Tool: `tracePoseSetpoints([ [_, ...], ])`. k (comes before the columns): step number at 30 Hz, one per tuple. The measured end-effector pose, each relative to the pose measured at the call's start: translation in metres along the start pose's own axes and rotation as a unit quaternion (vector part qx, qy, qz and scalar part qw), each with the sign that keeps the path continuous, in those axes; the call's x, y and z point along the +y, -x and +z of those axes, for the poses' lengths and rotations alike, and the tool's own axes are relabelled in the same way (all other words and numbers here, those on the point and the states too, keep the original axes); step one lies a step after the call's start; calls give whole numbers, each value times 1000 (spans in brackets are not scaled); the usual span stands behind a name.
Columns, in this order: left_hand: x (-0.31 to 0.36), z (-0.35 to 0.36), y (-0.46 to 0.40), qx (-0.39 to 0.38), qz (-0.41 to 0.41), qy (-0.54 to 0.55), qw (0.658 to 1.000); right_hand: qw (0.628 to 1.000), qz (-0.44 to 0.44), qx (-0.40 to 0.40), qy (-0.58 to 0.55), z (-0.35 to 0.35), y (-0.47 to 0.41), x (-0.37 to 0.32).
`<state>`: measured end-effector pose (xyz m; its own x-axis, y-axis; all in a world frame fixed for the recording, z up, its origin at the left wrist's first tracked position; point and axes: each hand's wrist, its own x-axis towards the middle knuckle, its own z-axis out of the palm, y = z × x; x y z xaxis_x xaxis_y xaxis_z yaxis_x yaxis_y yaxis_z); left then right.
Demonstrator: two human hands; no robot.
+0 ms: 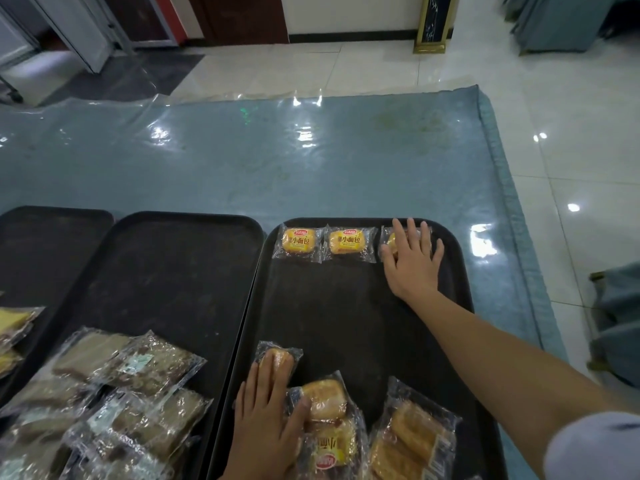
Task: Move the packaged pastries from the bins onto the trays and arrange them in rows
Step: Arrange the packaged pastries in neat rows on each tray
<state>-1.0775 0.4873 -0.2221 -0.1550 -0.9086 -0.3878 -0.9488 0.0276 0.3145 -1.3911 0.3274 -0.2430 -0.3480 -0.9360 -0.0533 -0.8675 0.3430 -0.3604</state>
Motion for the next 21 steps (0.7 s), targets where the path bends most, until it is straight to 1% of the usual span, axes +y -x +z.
tracePoseSetpoints([
  [3,-2,-1,1,-5,11,4,1000,999,-26,19,-11,-3,28,-2],
  [6,-3,1,2,1,16,19,1000,998,-49,25,-27,3,74,-9],
  [8,-2,1,3,5,20,31,999,998,-61,8,-17,12,102,-17],
  [11,-4,-1,1,-8,42,62,997,994,-86,-49,50,24,122,-23],
  [12,-4,-3,-1,-6,58,88,994,992,-83,-64,72,24,122,-23],
  [13,-6,-8,-1,9,67,137,988,991,-76,-75,86,25,122,-23],
  [14,-6,-14,1,40,65,197,977,990,-69,-79,94,25,123,-23],
  [15,-7,-19,2,82,49,251,963,990,-64,-76,98,26,123,-24],
  [17,-12,-29,5,143,-9,295,945,991,-64,-63,98,27,126,-27],
  [19,-16,-33,4,140,-37,284,948,991,-63,-59,100,29,127,-28],
  [21,-17,-34,2,95,-55,261,959,991,-60,-62,107,30,125,-28],
])
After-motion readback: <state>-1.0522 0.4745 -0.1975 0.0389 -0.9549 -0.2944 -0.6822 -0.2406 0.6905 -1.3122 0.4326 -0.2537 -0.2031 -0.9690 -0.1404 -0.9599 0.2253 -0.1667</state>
